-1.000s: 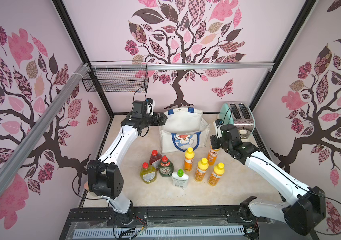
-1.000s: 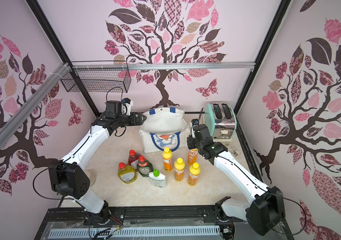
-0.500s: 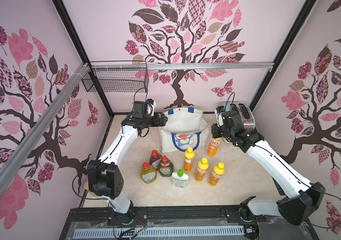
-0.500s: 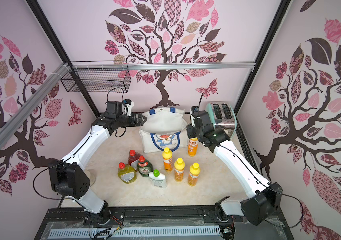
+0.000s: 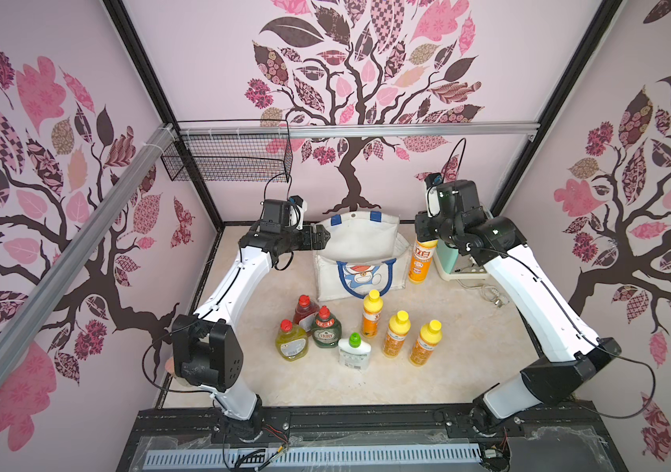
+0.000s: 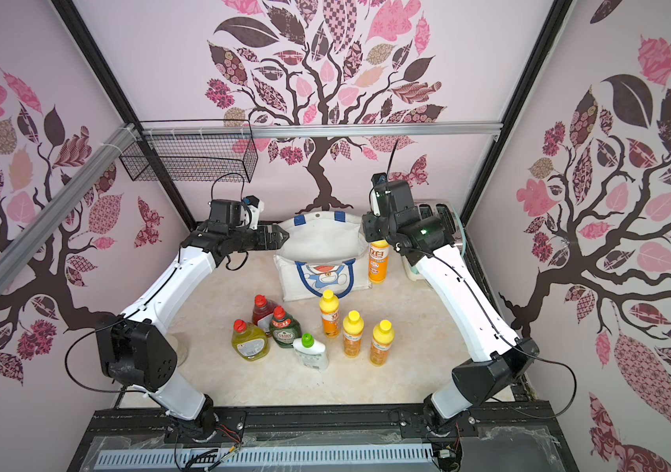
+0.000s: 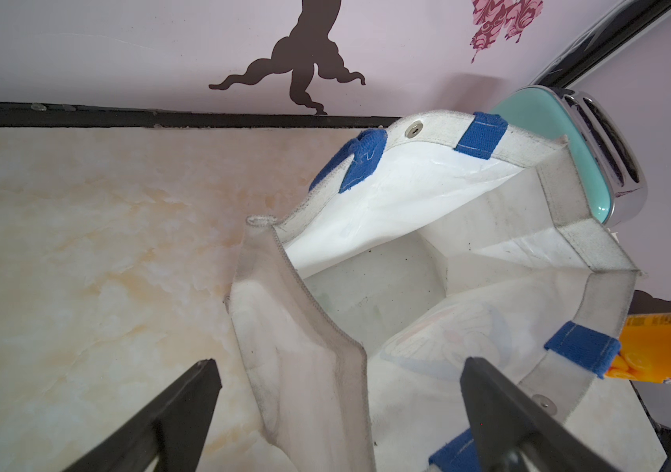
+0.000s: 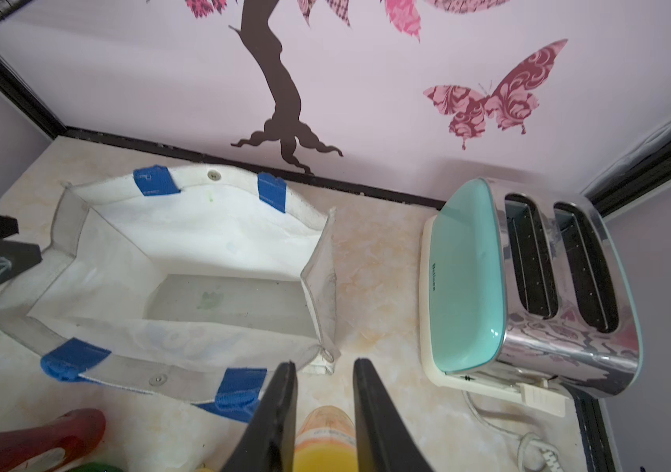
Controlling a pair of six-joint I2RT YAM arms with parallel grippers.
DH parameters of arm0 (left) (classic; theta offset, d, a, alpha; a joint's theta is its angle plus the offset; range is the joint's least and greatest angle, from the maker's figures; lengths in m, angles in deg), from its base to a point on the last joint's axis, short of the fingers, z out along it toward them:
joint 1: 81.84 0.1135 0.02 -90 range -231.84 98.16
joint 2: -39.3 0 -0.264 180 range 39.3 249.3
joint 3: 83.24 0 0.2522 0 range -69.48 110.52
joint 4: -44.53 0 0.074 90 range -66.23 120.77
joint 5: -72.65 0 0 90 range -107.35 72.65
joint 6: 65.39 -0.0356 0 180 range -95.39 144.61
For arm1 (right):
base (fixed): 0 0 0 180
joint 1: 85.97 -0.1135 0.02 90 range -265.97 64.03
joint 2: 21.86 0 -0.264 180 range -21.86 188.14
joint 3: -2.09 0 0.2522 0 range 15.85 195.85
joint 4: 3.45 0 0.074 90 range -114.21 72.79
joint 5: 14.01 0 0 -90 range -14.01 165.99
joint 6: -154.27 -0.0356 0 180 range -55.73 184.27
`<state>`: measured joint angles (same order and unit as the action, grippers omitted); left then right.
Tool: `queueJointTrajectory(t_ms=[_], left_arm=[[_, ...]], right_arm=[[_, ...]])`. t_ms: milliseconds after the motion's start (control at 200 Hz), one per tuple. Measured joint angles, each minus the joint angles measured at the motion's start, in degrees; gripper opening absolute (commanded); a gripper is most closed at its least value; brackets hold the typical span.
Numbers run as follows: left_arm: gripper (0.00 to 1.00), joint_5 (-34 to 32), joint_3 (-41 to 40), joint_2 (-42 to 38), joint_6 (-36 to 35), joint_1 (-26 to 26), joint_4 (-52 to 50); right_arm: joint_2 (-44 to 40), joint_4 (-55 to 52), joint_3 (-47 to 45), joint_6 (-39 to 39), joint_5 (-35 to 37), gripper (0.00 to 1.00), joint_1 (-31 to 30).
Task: Pack dish soap into the shopping bag
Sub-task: Place the bottle of dish soap in the shopping bag.
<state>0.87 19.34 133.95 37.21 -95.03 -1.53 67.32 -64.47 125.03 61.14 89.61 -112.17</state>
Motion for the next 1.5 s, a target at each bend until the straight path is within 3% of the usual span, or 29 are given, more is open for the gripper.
queueJointTrajectory(t_ms=[545,875,1135,1400,1501], left_arm=[[0.98,-0.04,0.11,0.0,-0.61,-0.35,-0.33],[0.98,0.07,0.63,0.02,-0.59,-0.37,-0.42],[0.83,-0.13,1.7,1.07,-0.96,-0.74,-1.31],[0.52,-0.09,3.63,3.45,-2.03,-0.74,-4.09],[0.47,-0.04,5.27,4.59,-2.4,-0.74,-5.55]], right_arm=[[13.81,-10.54,32.57,0.81,-0.35,0.0,0.0],[15.69,-9.92,35.3,1.25,-2.62,0.0,0.0],[17.57,-2.8,35.3,1.03,-6.84,0.0,0.0],[21.05,3.76,35.3,1.14,-8.17,0.0,-0.04],[22.91,6.32,35.3,1.6,-8.44,0.0,-0.04]])
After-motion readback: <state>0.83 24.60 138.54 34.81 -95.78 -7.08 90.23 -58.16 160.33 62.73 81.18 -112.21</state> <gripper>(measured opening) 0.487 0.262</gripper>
